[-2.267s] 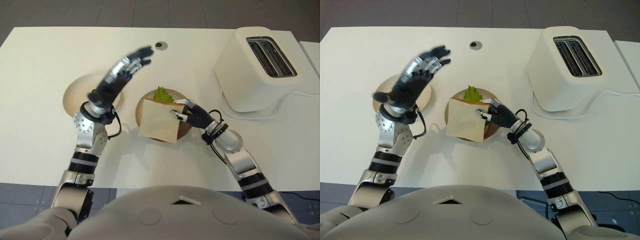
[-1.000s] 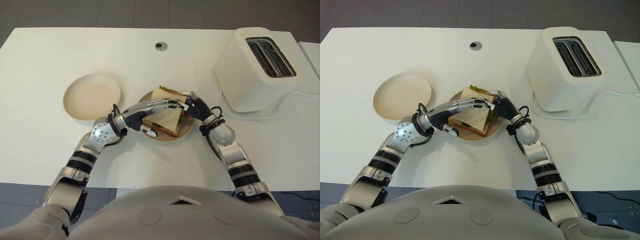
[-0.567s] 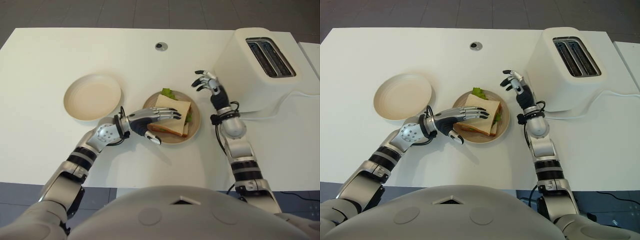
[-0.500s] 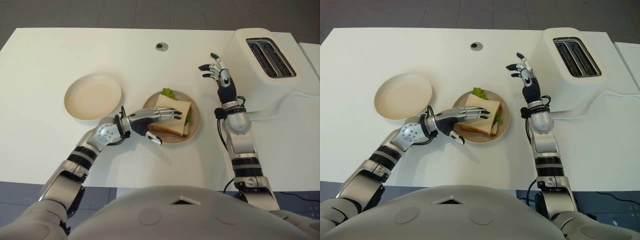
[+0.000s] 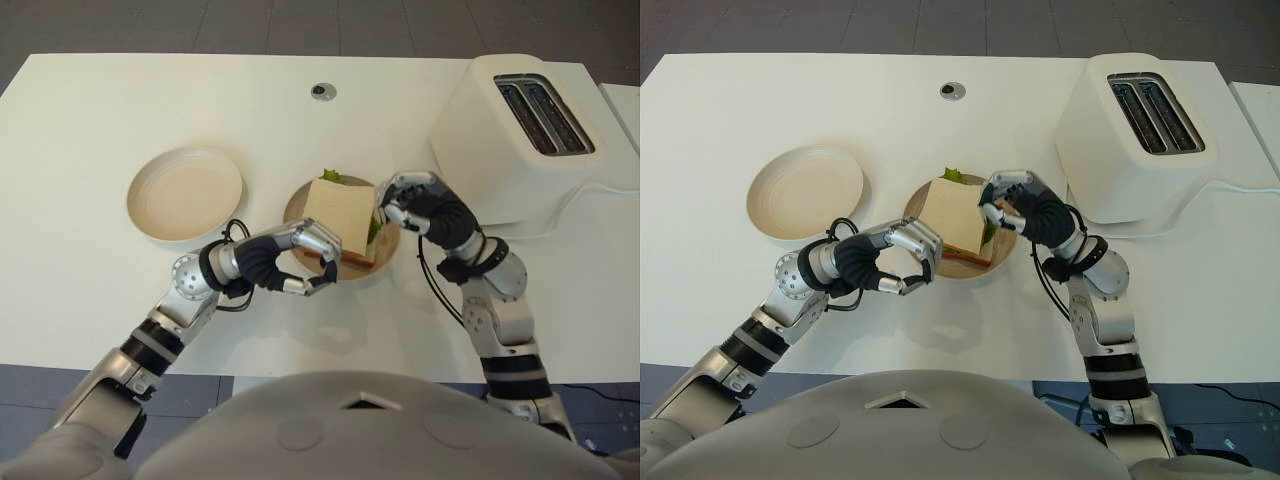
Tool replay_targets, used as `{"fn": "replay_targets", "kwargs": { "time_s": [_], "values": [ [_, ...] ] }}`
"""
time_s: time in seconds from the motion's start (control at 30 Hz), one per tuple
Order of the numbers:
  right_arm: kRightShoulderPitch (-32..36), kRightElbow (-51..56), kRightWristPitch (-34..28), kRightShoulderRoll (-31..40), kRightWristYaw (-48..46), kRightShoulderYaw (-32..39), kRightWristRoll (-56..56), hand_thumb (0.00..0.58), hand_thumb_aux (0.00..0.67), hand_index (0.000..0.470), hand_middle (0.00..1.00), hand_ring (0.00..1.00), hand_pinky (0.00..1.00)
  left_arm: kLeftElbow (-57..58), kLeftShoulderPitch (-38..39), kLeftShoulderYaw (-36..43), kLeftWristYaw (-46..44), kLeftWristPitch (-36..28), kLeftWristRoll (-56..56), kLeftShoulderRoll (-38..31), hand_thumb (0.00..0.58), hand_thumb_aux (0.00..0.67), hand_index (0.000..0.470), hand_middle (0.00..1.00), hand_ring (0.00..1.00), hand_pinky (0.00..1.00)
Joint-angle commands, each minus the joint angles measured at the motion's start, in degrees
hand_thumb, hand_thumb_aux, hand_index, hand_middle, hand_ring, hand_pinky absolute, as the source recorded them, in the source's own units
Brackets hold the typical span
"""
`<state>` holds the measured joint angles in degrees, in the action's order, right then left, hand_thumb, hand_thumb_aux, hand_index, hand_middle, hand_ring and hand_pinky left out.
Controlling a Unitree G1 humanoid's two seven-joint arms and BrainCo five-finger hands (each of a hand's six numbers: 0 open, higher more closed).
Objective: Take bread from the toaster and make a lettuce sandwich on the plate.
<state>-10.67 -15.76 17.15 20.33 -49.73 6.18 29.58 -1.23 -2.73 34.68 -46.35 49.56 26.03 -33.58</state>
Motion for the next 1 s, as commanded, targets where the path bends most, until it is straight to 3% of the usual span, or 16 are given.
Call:
{"fn": "replay_targets", "kwargs": {
  "time_s": [0.03, 0.2, 0.37, 0.57, 0.7, 0.73, 0.77, 0.8, 0.83, 0.87, 0.9, 1.0],
  "values": [
    [-4.81, 3.76, 5.01, 7.03, -10.7, 3.71, -5.69, 0.58, 0.67, 0.47, 1.0, 1.0, 1.0, 4.94, 1.71, 2.12, -7.55, -0.71, -8.92, -3.4, 0.58, 0.67, 0.47, 1.0, 1.0, 1.0],
    [0.06, 22.01, 12.56, 9.26, -4.08, 8.65, -30.77, 0.58, 0.67, 0.47, 1.0, 1.0, 1.0, 18.82, -1.4, -1.2, -2.45, -1.83, -28.56, -1.12, 0.58, 0.67, 0.47, 1.0, 1.0, 1.0],
    [3.26, 29.85, 15.45, 9.04, 3.02, 11.79, -39.91, 0.58, 0.67, 0.47, 1.0, 1.0, 1.0, 25.0, -4.06, -3.1, 4.62, -2.09, -37.44, 1.94, 0.58, 0.67, 0.47, 1.0, 1.0, 1.0],
    [10.58, 36.29, 18.63, 1.36, 20.56, 10.3, -44.05, 0.58, 0.67, 0.47, 1.0, 1.0, 1.0, 36.43, -15.02, -7.66, 35.94, -6.41, -58.25, 8.15, 0.58, 0.67, 0.47, 1.0, 1.0, 1.0],
    [15.64, 40.29, 20.17, -2.12, 33.27, 8.09, -48.46, 0.58, 0.67, 0.47, 1.0, 1.0, 1.0, 44.45, -20.83, -8.61, 54.35, -10.83, -65.49, 10.38, 0.58, 0.67, 0.47, 1.0, 1.0, 1.0],
    [16.72, 40.92, 20.7, -2.97, 36.11, 7.27, -48.68, 0.58, 0.67, 0.47, 1.0, 1.0, 1.0, 45.52, -21.48, -9.66, 57.53, -10.19, -65.13, 10.74, 0.514, 0.444, 0.311, 1.0, 1.0, 1.0],
    [17.61, 41.0, 21.37, -3.56, 38.23, 6.34, -48.31, 0.58, 0.67, 0.47, 1.0, 1.0, 1.0, 45.67, -21.39, -11.06, 58.3, -7.77, -62.55, 11.18, 0.425, 0.323, 0.227, 0.89, 0.89, 0.89],
    [18.32, 40.81, 21.88, -4.02, 39.88, 5.25, -47.49, 0.58, 0.67, 0.47, 0.95, 0.95, 0.95, 45.16, -20.97, -12.09, 58.27, -4.7, -59.82, 11.4, 0.005, 0.003, 0.002, 0.54, 0.54, 0.54],
    [18.84, 40.15, 22.59, -4.35, 40.78, 4.13, -46.0, 0.538, 0.489, 0.343, 0.56, 0.56, 0.56, 44.21, -20.38, -13.19, 57.47, -1.24, -56.28, 11.78, 0.0, 0.0, 0.0, 0.17, 0.17, 0.17],
    [19.12, 39.43, 23.35, -4.56, 41.31, 3.26, -44.47, 0.484, 0.397, 0.278, 0.1, 0.1, 0.1, 43.32, -19.88, -13.96, 56.11, 1.62, -52.78, 12.19, 0.0, 0.0, 0.0, 0.0, 0.0, 0.0],
    [19.29, 38.32, 24.17, -4.87, 41.37, 2.31, -42.23, 0.0, 0.0, 0.0, 0.0, 0.0, 0.0, 41.83, -19.23, -14.48, 54.19, 4.47, -48.46, 12.54, 0.0, 0.0, 0.0, 0.0, 0.0, 0.0],
    [19.27, 34.2, 25.8, -6.01, 41.28, -0.58, -34.67, 0.0, 0.0, 0.0, 0.0, 0.0, 0.0, 35.24, -16.96, -14.63, 46.57, 8.94, -33.47, 13.35, 0.0, 0.0, 0.0, 0.0, 0.0, 0.0]
  ]
}}
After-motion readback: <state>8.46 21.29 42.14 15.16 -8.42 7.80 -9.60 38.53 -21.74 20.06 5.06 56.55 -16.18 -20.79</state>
